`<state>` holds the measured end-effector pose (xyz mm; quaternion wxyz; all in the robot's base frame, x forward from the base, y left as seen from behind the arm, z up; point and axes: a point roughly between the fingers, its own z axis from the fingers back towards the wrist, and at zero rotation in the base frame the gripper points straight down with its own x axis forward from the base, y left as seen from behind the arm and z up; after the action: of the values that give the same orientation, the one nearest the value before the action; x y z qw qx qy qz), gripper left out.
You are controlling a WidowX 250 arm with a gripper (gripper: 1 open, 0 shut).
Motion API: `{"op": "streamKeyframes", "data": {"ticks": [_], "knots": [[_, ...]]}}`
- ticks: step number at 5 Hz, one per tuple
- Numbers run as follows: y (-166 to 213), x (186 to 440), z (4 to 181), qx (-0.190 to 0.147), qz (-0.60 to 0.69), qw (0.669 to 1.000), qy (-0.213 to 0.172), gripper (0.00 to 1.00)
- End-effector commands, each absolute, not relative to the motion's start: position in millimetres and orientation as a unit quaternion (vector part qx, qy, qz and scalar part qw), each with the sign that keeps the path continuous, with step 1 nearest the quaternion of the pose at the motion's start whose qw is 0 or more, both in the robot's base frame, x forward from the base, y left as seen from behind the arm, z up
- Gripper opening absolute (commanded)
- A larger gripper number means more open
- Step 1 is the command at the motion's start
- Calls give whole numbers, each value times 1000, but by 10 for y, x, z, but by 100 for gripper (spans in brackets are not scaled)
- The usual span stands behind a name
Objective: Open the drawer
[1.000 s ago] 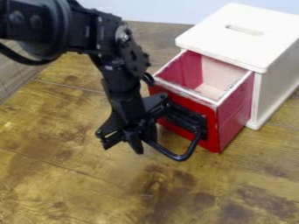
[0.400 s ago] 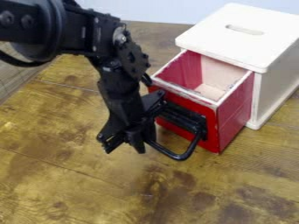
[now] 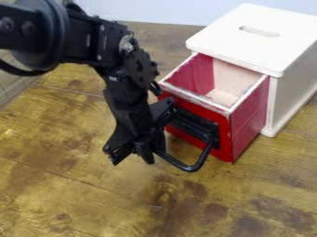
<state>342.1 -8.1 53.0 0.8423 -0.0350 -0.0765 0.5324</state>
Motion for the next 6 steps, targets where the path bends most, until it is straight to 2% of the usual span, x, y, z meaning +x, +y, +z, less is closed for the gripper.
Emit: {"op": "streamKeyframes", "data": {"ticks": [1,3,6], "knots": [[-13,3061,382,10,517,854,-46,0],[7,3145,382,22,554,831,-44,0],[250,3082,546,35,559,827,-44,0]]}}
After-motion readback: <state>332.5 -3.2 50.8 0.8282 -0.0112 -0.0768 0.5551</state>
